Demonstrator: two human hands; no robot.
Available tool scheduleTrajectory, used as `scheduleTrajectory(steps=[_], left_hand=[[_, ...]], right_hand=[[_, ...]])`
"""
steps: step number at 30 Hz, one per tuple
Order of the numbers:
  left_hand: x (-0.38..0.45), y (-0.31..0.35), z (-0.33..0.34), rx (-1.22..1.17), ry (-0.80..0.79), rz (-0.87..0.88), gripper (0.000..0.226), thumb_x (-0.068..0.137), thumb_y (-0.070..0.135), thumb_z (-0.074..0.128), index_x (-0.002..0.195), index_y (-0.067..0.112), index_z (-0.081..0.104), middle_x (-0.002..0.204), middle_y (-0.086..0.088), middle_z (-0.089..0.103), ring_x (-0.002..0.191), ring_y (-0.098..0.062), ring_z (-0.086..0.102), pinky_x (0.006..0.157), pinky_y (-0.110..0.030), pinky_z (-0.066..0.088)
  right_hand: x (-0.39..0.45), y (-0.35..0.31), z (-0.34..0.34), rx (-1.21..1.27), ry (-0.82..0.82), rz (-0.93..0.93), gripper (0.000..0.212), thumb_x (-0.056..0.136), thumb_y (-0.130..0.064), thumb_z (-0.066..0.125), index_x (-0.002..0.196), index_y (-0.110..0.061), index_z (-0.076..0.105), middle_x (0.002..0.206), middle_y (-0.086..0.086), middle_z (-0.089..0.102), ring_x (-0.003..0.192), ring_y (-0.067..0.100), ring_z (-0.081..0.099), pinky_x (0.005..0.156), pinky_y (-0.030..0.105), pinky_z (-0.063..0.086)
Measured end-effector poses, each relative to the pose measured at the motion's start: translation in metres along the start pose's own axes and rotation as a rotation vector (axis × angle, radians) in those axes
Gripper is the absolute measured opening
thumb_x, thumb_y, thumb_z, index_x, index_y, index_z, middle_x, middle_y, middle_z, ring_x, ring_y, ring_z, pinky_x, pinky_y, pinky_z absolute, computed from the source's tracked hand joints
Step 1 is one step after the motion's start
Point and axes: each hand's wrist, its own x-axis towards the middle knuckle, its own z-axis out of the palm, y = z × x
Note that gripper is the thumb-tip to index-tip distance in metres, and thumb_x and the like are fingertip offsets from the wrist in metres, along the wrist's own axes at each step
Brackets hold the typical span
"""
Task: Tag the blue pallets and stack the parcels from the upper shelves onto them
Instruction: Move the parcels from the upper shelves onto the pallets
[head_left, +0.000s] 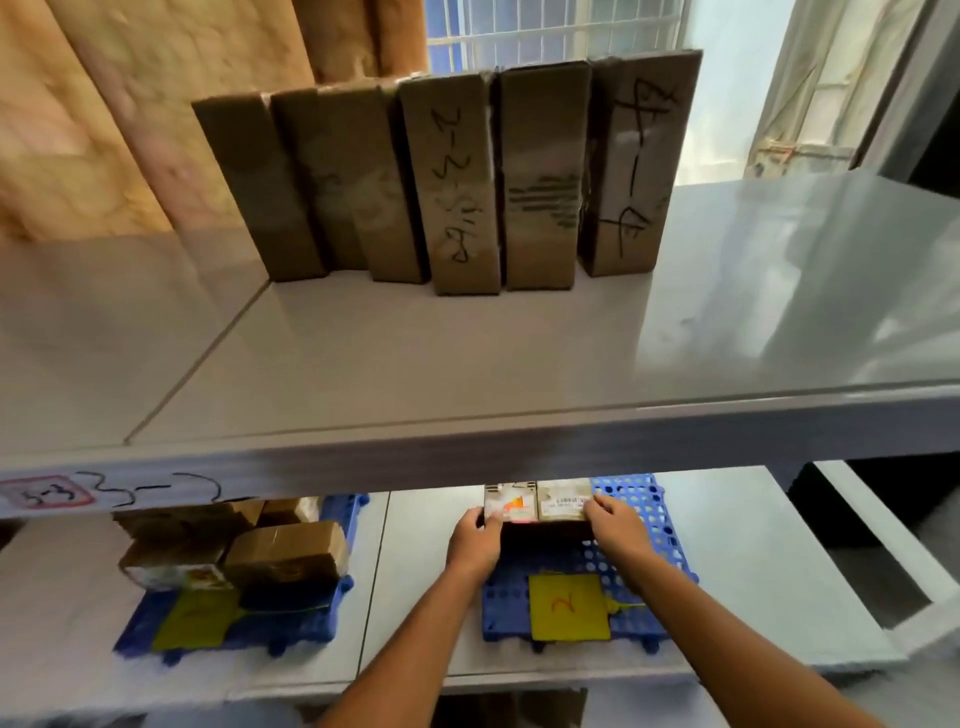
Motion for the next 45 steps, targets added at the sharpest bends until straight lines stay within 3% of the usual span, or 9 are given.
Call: scheduleTrajectory(steps=[4, 10, 14, 20, 25, 31, 35, 38, 45], left_hand=[[-0.004, -0.004, -0.005, 0.023, -0.035, -0.014, 0.039, 0.104, 0.039, 0.046, 0.133, 0.015, 0.058, 0.134, -0.006, 0.062, 0.116, -0.022, 0.06, 0.104, -0.044, 0.05], [-0.049, 0.006, -0.028, 0.048, 0.018, -0.024, 0.054, 0.106, 0.038, 0.036, 0.154, 0.014, 0.035, 0.157, -0.01, 0.04, 0.142, -0.029, 0.04, 0.114, -0.041, 0.034], [-0.1, 0.022, -0.052, 0.056, -0.004, 0.156, 0.03, 0.106, 0.035, 0.034, 0.109, 0.023, 0.061, 0.133, -0.011, 0.063, 0.109, -0.021, 0.057, 0.099, -0.033, 0.045], [-0.195, 0.06, -0.089, 0.121, 0.02, 0.492, 0.045, 0.105, 0.04, 0.034, 0.114, 0.017, 0.071, 0.118, -0.007, 0.072, 0.108, -0.025, 0.064, 0.096, -0.038, 0.049], [-0.266, 0.099, -0.118, 0.117, 0.111, 0.651, 0.048, 0.101, 0.055, 0.029, 0.086, 0.028, 0.065, 0.098, -0.001, 0.073, 0.096, -0.024, 0.067, 0.08, -0.036, 0.049], [-0.315, 0.141, -0.157, 0.109, 0.288, 0.787, 0.052, 0.096, 0.065, 0.024, 0.071, 0.034, 0.058, 0.069, 0.018, 0.062, 0.07, 0.004, 0.059, 0.059, -0.023, 0.033], [-0.333, 0.176, -0.181, 0.068, 0.265, 0.815, 0.05, 0.093, 0.066, 0.025, 0.084, 0.033, 0.061, 0.081, 0.014, 0.065, 0.081, -0.009, 0.062, 0.063, -0.023, 0.037], [-0.336, 0.201, -0.191, 0.089, 0.22, 0.818, 0.054, 0.094, 0.061, 0.037, 0.13, 0.029, 0.061, 0.128, 0.005, 0.067, 0.115, -0.017, 0.061, 0.085, -0.027, 0.041], [-0.315, 0.237, -0.17, 0.095, 0.141, 0.774, 0.064, 0.092, 0.041, 0.061, 0.149, 0.021, 0.043, 0.143, -0.002, 0.056, 0.127, -0.021, 0.055, 0.102, -0.038, 0.047]], right_hand=[[-0.007, 0.001, 0.0, -0.019, -0.004, 0.007, 0.035, 0.109, -0.03, 0.046, 0.134, -0.015, 0.066, 0.129, 0.009, 0.07, 0.095, 0.017, 0.065, 0.069, 0.027, 0.049], [-0.053, -0.013, -0.009, -0.092, 0.101, -0.014, 0.031, 0.111, -0.028, 0.037, 0.1, -0.013, 0.062, 0.114, 0.016, 0.068, 0.093, 0.026, 0.057, 0.078, 0.035, 0.039], [-0.111, -0.032, -0.013, -0.043, 0.062, -0.085, 0.04, 0.11, -0.027, 0.037, 0.102, -0.004, 0.069, 0.11, 0.02, 0.07, 0.099, 0.035, 0.063, 0.084, 0.041, 0.047], [-0.225, -0.079, 0.005, 0.18, 0.012, -0.295, 0.039, 0.111, -0.026, 0.043, 0.106, -0.004, 0.075, 0.111, 0.019, 0.076, 0.109, 0.036, 0.07, 0.103, 0.055, 0.051], [-0.31, -0.124, 0.009, -0.033, 0.244, -0.556, 0.036, 0.107, -0.029, 0.044, 0.095, -0.017, 0.076, 0.095, 0.003, 0.078, 0.091, 0.024, 0.069, 0.086, 0.046, 0.053], [-0.363, -0.183, -0.014, -0.102, 0.281, -0.72, 0.039, 0.11, -0.033, 0.041, 0.101, -0.02, 0.076, 0.102, 0.001, 0.076, 0.092, 0.021, 0.068, 0.076, 0.036, 0.049], [-0.371, -0.222, -0.035, -0.098, 0.323, -0.772, 0.039, 0.11, -0.035, 0.039, 0.095, -0.016, 0.07, 0.089, 0.005, 0.071, 0.082, 0.023, 0.065, 0.073, 0.039, 0.049], [-0.369, -0.243, -0.048, -0.067, 0.348, -0.817, 0.033, 0.11, -0.034, 0.043, 0.092, -0.018, 0.066, 0.082, 0.001, 0.067, 0.08, 0.023, 0.064, 0.069, 0.037, 0.048], [-0.338, -0.251, -0.083, -0.075, 0.551, -0.802, 0.036, 0.104, -0.033, 0.059, 0.134, -0.013, 0.058, 0.127, 0.008, 0.07, 0.112, 0.025, 0.067, 0.092, 0.042, 0.056]])
